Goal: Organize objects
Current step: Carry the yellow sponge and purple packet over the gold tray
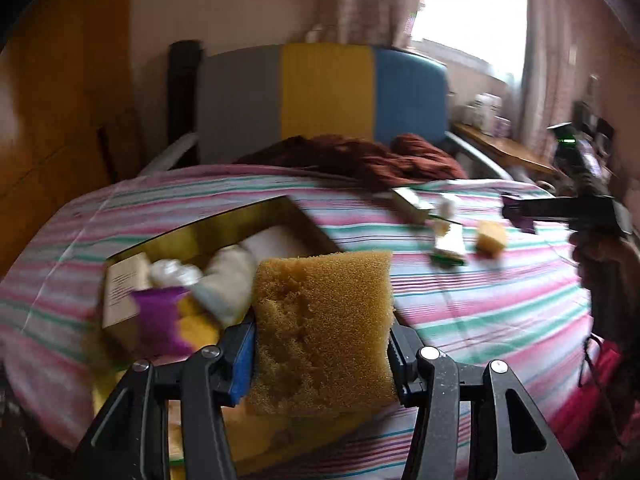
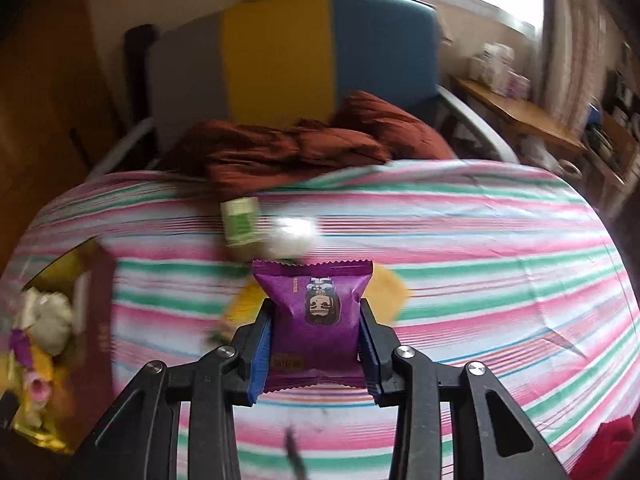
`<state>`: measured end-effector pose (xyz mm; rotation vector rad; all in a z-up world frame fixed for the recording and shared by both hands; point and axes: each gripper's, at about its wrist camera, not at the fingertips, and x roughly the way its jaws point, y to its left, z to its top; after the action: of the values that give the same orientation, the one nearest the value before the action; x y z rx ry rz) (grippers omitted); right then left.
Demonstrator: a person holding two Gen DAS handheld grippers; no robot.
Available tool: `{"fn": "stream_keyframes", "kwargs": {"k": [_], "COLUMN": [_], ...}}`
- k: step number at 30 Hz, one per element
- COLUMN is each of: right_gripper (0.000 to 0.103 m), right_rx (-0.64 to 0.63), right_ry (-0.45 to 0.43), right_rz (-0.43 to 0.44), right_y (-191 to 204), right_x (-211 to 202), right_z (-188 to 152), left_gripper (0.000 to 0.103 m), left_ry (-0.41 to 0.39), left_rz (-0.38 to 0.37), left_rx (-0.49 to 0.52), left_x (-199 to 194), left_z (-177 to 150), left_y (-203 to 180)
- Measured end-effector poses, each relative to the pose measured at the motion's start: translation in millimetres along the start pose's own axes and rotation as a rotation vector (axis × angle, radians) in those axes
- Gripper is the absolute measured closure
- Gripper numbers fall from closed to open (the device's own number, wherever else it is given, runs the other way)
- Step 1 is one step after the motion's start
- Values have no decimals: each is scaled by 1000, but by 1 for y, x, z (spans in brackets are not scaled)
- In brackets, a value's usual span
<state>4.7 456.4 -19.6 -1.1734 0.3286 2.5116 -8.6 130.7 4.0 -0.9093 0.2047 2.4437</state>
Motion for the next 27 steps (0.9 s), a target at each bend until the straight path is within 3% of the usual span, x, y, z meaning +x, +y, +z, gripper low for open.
{"fn": "stream_keyframes", "kwargs": {"k": [8,15,27], "right_gripper": [66,65,65], "right_rx": [-90,-149,-320], "right_ry": [-28,1,51], "right_rz": [216,377,437], "right_y": [92,154,215], "right_x": [-34,-43,-36], "right_z": [-25,-54,-87], "left_gripper": [49,49,49], "left_ry": [5,27,46], "left_rz": [66,92,95], "left_rx": [-86,-134,-295], "left_x": [2,1,-6], "left_z": [-8,-21,-25], "left_y": [48,74,132]}}
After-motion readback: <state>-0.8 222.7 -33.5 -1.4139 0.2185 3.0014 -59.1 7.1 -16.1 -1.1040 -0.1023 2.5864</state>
